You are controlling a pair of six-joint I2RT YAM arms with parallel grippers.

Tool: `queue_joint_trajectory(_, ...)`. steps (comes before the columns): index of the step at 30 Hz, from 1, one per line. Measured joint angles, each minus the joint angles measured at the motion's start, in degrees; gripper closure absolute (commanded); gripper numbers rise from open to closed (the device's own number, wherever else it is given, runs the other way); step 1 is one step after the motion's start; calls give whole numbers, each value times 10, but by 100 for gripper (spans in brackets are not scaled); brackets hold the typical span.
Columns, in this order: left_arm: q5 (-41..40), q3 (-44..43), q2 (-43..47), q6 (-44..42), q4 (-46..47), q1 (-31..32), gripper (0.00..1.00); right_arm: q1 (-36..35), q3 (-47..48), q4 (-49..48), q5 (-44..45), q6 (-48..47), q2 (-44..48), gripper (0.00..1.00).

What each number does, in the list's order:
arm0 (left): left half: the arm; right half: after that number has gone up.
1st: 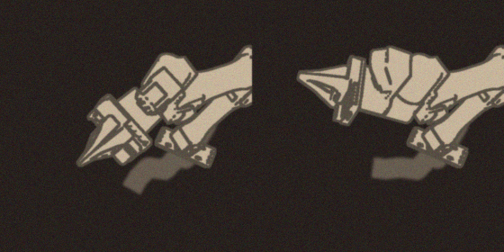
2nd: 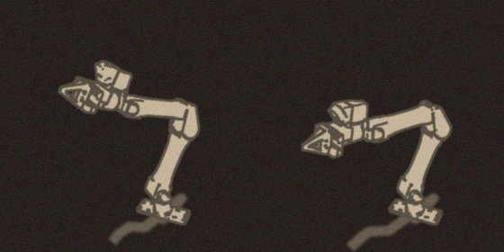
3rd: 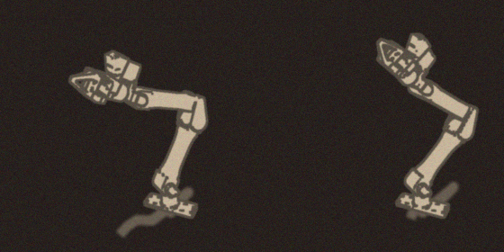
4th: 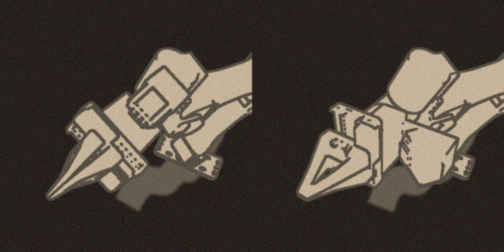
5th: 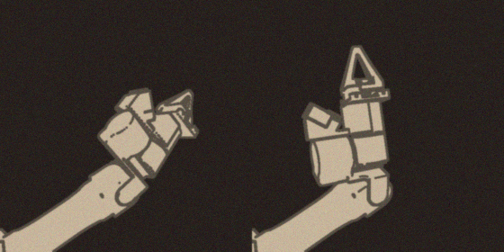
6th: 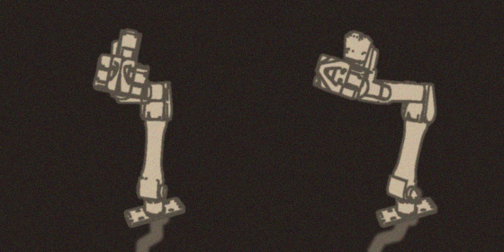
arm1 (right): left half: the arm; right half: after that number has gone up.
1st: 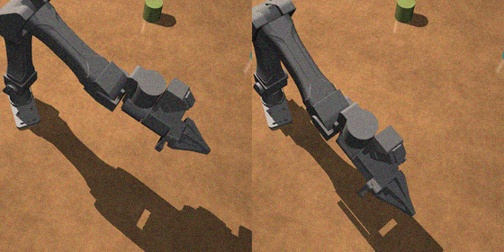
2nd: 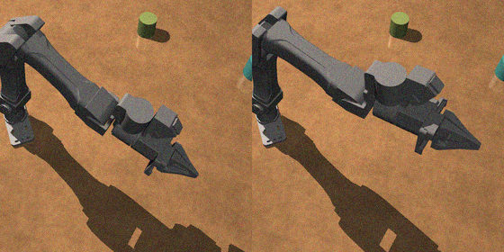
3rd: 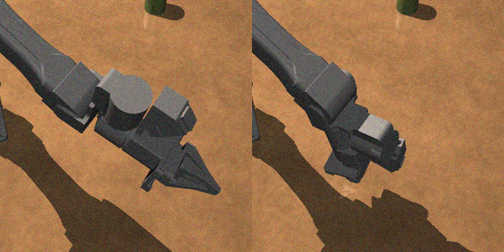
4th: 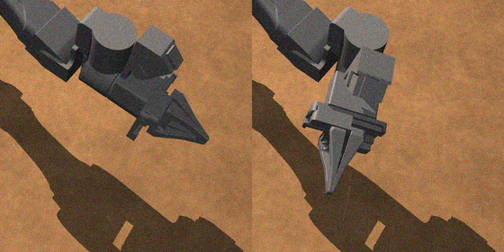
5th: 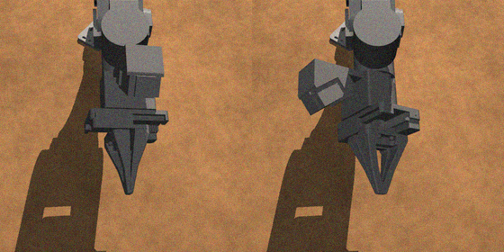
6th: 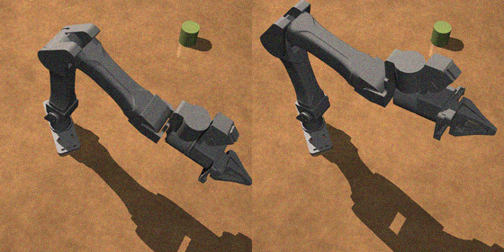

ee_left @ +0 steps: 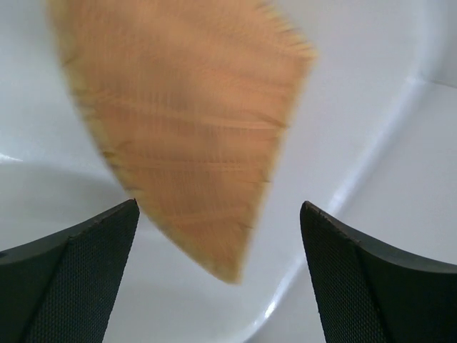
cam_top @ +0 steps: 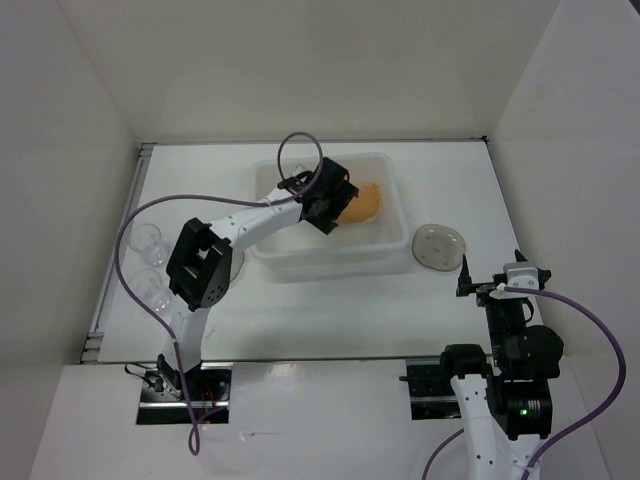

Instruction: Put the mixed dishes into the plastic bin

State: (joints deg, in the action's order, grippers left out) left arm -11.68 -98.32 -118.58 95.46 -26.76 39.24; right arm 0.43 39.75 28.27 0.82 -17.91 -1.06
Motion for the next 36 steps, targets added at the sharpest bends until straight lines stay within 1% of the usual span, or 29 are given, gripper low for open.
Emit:
queue_joint_trajectory(3,-47,-92,18,-113,-43,-5,0,0,0,0,-2,-2,0,1)
queue_joint_trajectory(5,-78,-130,47,-181,-53,-10,0,0,0,0,-2,-3,-2,1)
queue_joint_trajectory(7,-90,-118,107,-246,-61,-21,0,1,0,-4,2,-3,-15,1)
queue_joint_trajectory(8,-85,-97,140,-268,-58,-29,0,2,2,-7,7,-1,-28,1)
queue_joint_trajectory(10,-74,-23,219,-308,-45,-56,0,9,17,-11,18,3,-90,1)
queue_joint_trajectory(11,-70,11,252,-324,-50,-74,0,13,35,-9,21,4,-141,1)
queue_joint_trajectory(13,-75,50,294,-355,-70,-105,0,19,81,-6,16,7,-251,1)
queue_joint_trajectory(16,-89,59,305,-405,-99,-119,0,20,154,-4,-9,9,-408,1)
queue_joint_trajectory(19,-96,59,307,-460,-121,-116,0,23,196,16,-21,18,-513,1)
queue_joint_trajectory(23,-97,64,331,-524,-133,-118,0,57,248,43,-47,20,-648,1)
queue_joint_trajectory(26,-90,74,361,-568,-135,-138,0,91,254,66,-73,17,-721,1)
queue_joint_trajectory(30,-63,91,387,-607,-130,-183,0,144,258,97,-130,2,-784,1)
queue_joint_trajectory(33,-37,110,394,-623,-123,-206,0,198,269,109,-182,-7,-826,1)
queue_joint_trajectory(36,-14,135,397,-629,-115,-217,0,238,275,111,-208,-17,-864,1)
